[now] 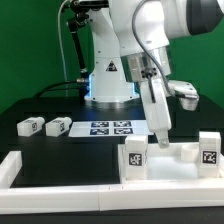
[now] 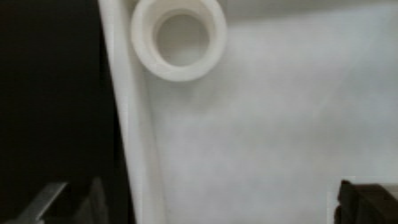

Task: Assemble square table

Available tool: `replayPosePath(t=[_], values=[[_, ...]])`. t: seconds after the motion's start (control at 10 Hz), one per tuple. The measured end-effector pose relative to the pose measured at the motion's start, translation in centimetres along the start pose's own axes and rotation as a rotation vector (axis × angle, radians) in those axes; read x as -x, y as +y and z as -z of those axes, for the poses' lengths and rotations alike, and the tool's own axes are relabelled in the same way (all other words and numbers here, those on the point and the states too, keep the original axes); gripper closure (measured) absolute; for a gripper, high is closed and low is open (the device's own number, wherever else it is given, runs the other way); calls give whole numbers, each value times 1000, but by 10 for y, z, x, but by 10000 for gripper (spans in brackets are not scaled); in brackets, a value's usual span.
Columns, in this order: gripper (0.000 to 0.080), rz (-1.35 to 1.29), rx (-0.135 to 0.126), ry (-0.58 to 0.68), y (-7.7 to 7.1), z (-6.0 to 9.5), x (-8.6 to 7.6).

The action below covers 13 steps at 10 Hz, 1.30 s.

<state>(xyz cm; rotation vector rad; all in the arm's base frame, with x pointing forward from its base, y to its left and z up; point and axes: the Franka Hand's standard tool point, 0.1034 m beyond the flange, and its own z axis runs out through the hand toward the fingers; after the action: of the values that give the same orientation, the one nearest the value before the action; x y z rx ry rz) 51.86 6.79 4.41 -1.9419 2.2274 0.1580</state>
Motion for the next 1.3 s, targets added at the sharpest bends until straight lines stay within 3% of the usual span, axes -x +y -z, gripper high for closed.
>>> replayPosePath(t=[0.3, 0.5, 0.8, 0.9, 1.0, 1.2, 1.3], values=[[150, 16, 31, 24, 13, -24, 0], [150, 22, 50, 22, 16, -27, -5], [177, 25, 50, 22, 16, -28, -4], [366, 25, 50, 22, 16, -28, -4], [366, 25, 51, 22, 17, -28, -4], [724, 24, 90, 11, 27, -31, -3], [730, 42, 91, 10, 28, -31, -2]])
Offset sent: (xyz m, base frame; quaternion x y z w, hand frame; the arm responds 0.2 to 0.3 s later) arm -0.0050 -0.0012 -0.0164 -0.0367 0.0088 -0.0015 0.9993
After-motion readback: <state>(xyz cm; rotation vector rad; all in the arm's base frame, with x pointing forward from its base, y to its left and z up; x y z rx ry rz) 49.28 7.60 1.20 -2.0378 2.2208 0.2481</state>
